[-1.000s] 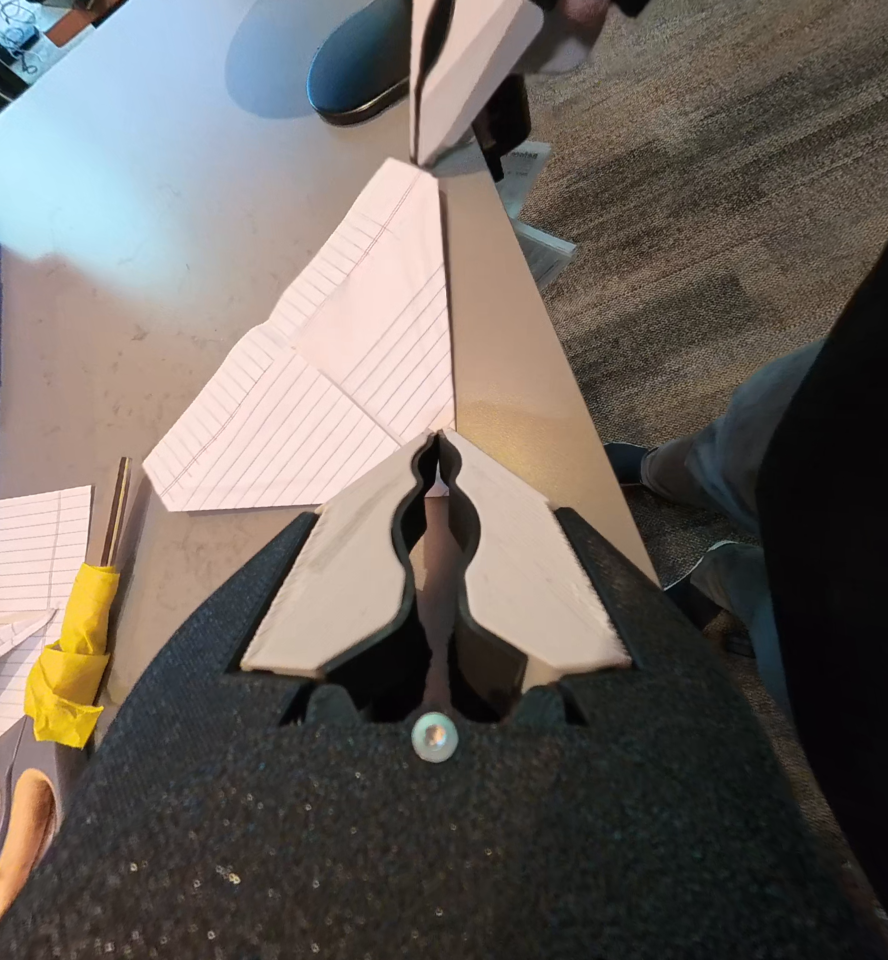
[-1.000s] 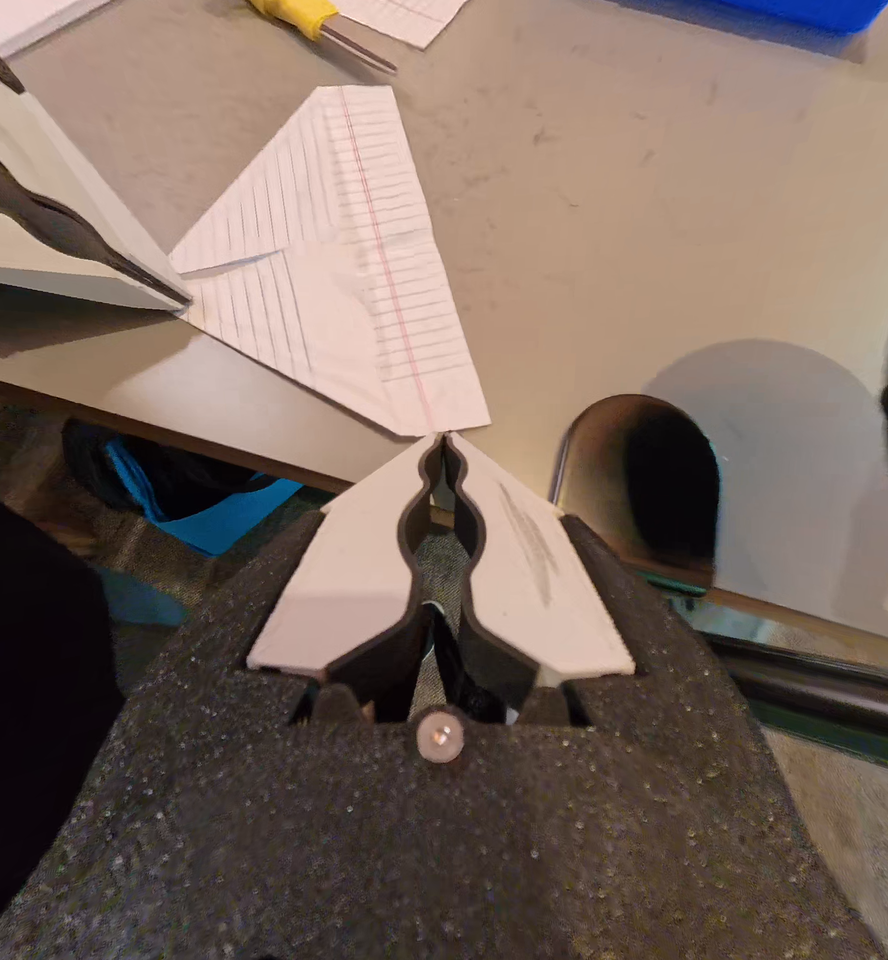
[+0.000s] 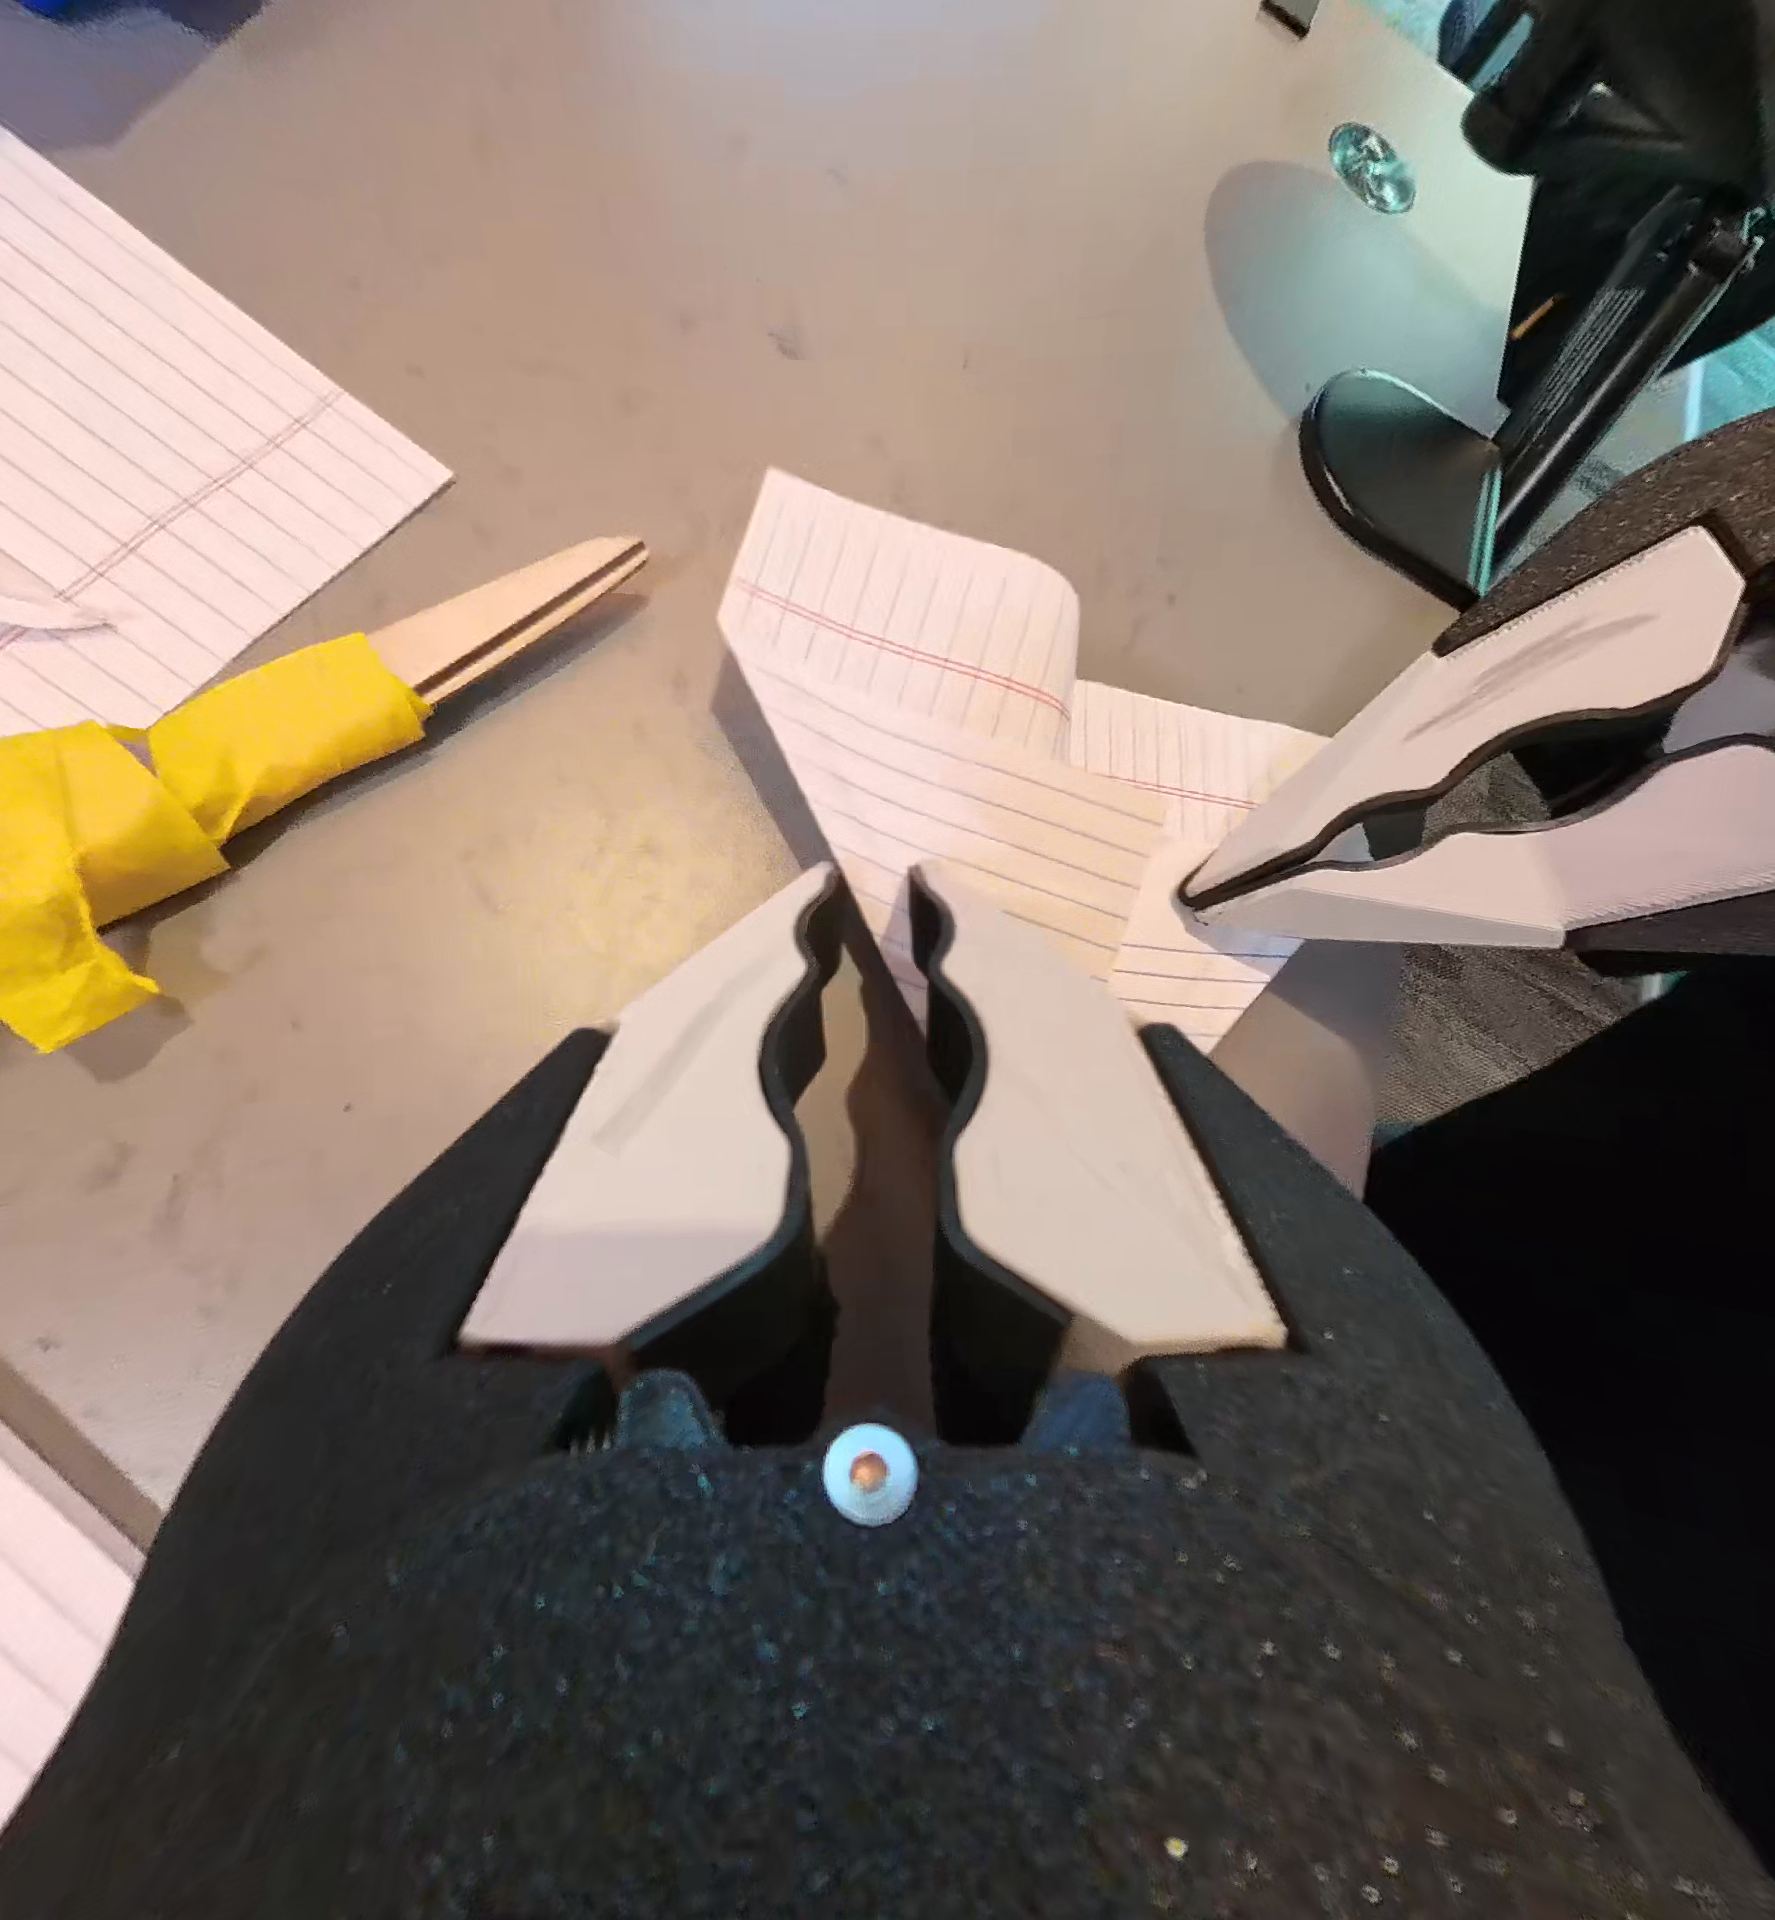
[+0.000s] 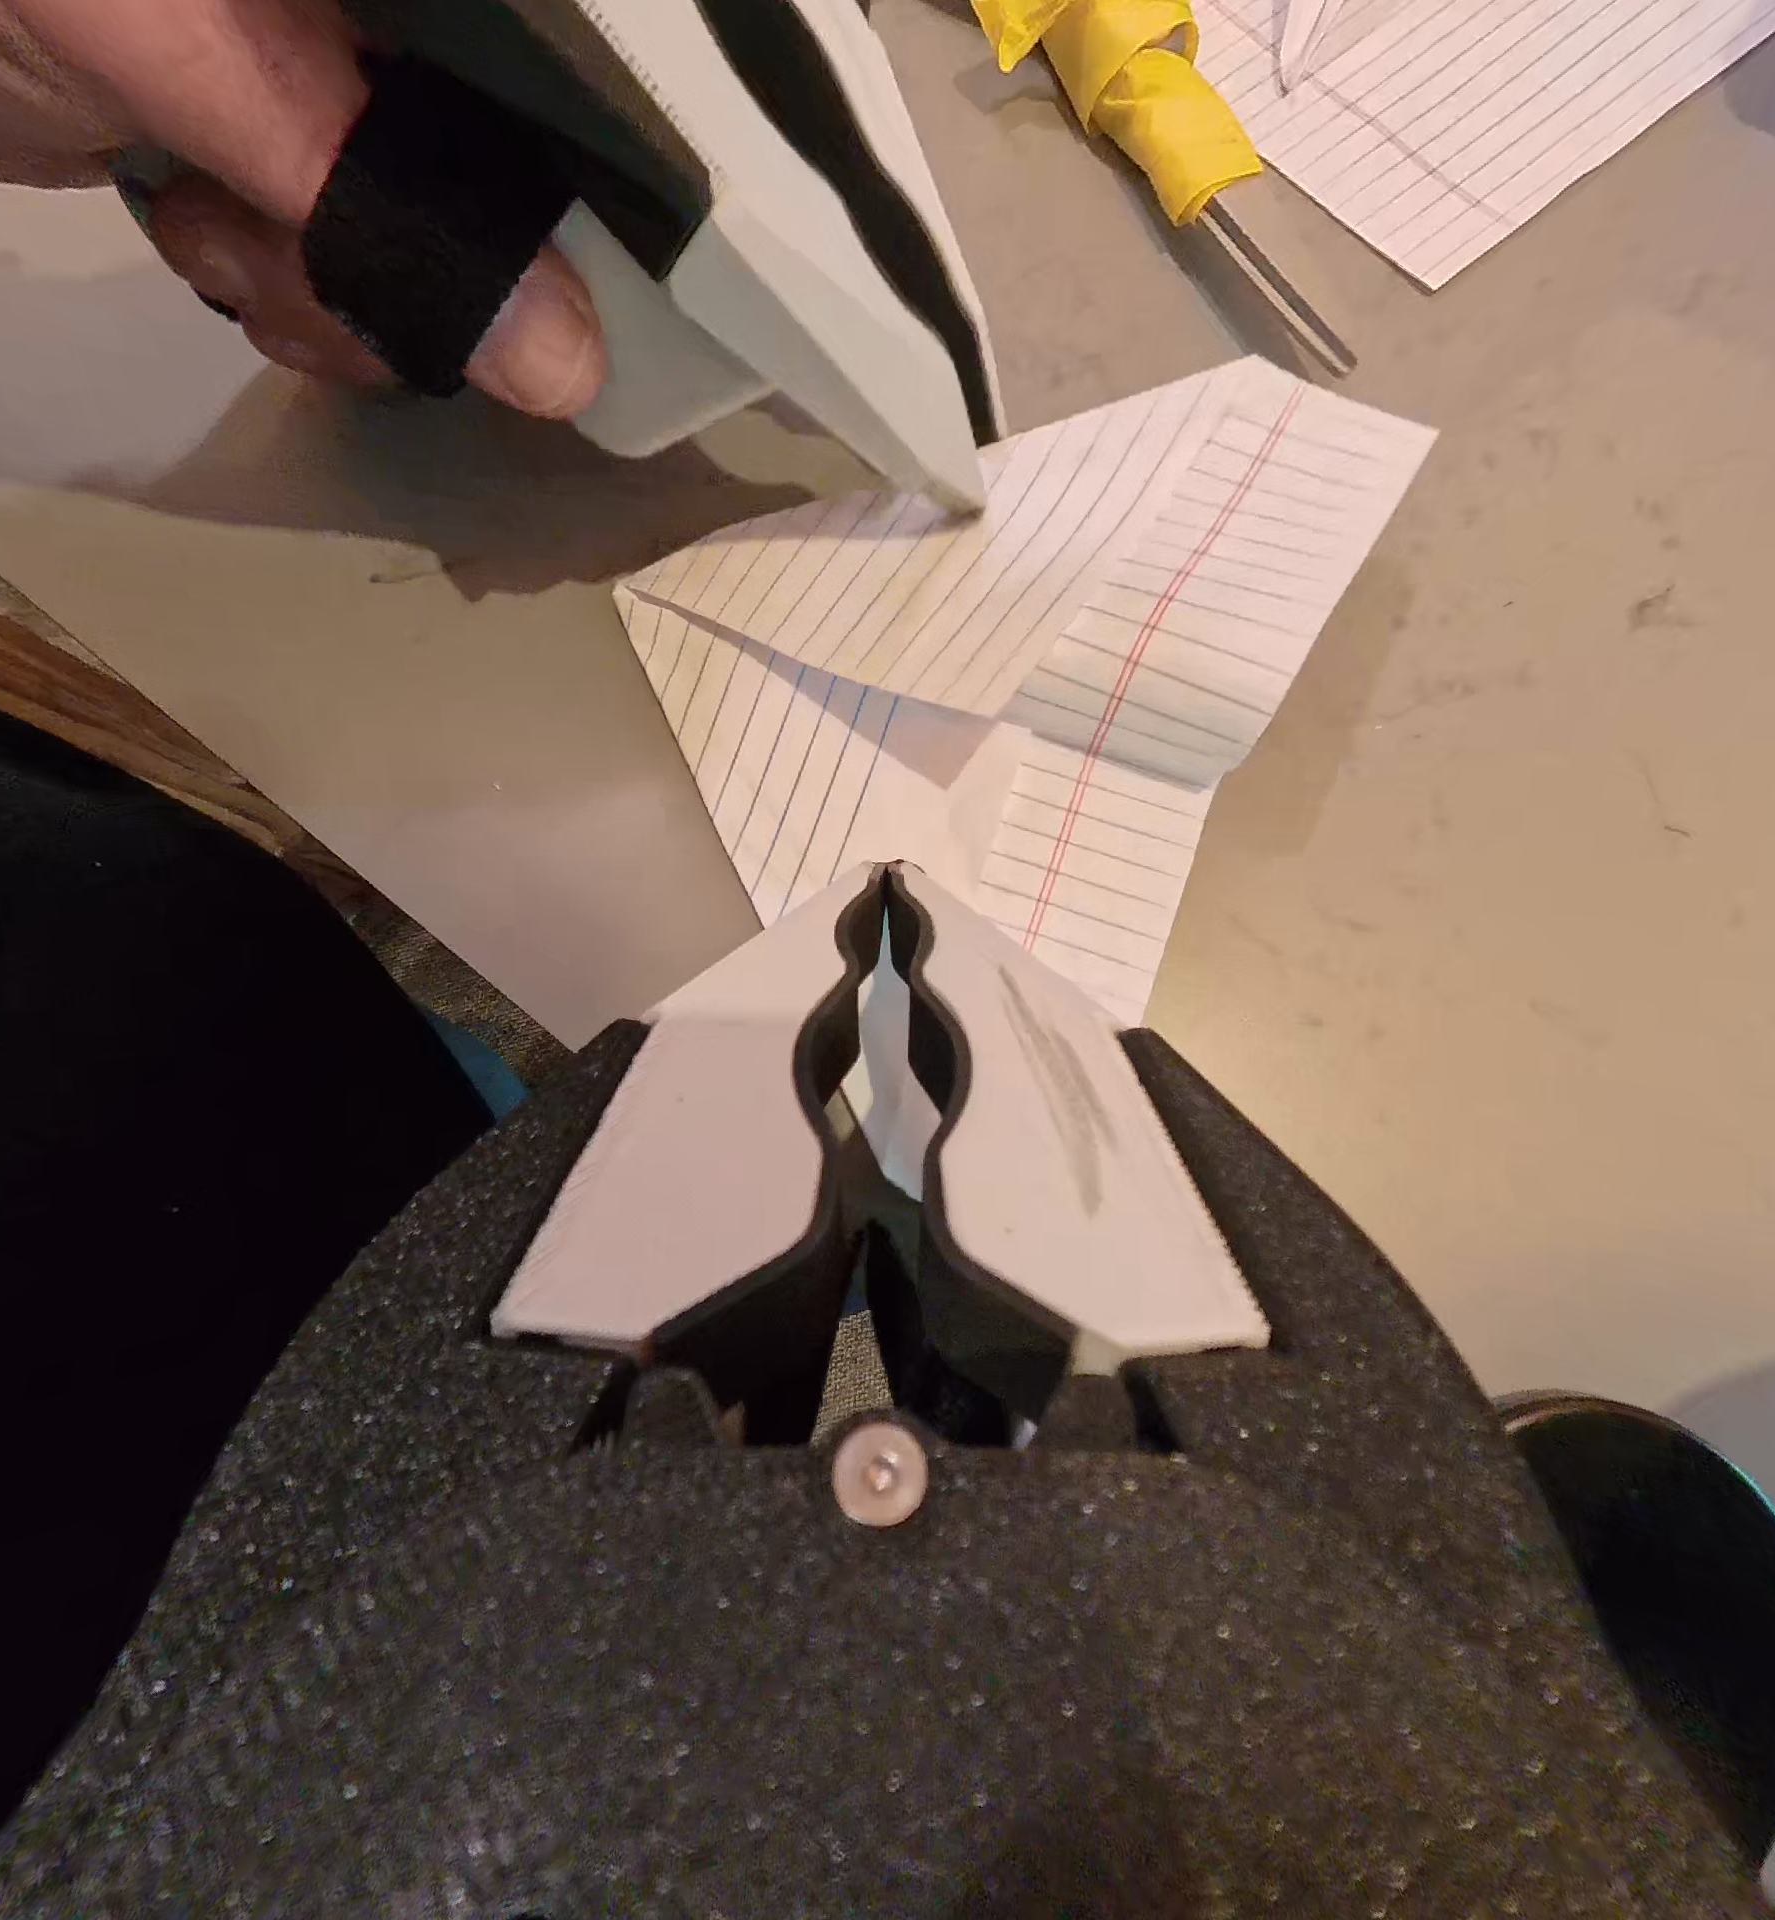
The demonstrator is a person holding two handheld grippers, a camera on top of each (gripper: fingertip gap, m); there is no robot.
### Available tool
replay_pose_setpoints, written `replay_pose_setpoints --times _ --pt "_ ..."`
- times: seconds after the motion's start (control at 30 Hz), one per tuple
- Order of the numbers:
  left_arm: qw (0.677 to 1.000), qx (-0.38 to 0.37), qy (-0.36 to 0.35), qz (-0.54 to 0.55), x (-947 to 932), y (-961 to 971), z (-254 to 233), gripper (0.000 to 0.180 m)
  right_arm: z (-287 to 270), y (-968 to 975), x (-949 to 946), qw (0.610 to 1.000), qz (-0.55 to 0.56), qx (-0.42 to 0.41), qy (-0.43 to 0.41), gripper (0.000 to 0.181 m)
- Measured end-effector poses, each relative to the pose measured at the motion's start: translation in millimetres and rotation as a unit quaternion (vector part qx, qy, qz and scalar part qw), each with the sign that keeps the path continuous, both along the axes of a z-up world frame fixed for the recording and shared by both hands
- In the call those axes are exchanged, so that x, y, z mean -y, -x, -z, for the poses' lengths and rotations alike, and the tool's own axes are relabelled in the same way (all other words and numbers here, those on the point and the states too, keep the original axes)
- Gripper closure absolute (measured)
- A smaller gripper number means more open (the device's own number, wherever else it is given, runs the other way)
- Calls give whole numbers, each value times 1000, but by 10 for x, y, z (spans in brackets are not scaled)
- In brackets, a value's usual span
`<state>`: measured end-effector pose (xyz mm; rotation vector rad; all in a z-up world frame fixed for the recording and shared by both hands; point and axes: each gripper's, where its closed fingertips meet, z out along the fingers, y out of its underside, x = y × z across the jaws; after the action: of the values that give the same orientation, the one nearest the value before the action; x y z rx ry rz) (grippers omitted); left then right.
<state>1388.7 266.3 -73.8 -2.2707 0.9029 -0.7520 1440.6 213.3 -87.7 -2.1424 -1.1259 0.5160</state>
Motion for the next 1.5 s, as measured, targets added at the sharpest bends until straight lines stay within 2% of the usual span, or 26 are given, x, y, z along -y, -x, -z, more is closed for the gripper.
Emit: replay_pose_setpoints --times 0.1,0.33,0.43,0.57,0.63,0.9,1.03,1.13,1.37,1.5 --pt "1000 3 -8 -5 0 4 -39 180 -10 -15 14 1000 5 -2 7 181" --pt "996 -29 -81 6 -52 -7 -120 180 -246 94 -17 999 -17 -34 -25 181" --pt "989 -60 -128 31 -46 -32 -172 180 -217 149 -117 999 -6 -44 -9 181" --pt "985 -55 -161 43 -1 -105 -290 180 -13 141 -233 998 23 -38 34 181" --pt "981 -24 -181 70 101 -212 -396 180 -18 137 -251 998 30 -48 35 181" --pt "992 -50 -97 62 278 -146 -73 160 -17 134 -254 997 37 -62 37 181" --pt "987 -100 -106 67 268 -92 67 176 -18 136 -255 997 37 -64 38 181" --pt "979 -128 -140 74 266 -114 88 180 -21 139 -265 995 44 -74 53 181" --pt "928 -224 -272 122 266 -123 102 180 -38 112 -351 989 71 -102 75 181" --pt "914 -232 -306 134 292 -129 129 180 -78 43 -318 988 69 -110 85 181"
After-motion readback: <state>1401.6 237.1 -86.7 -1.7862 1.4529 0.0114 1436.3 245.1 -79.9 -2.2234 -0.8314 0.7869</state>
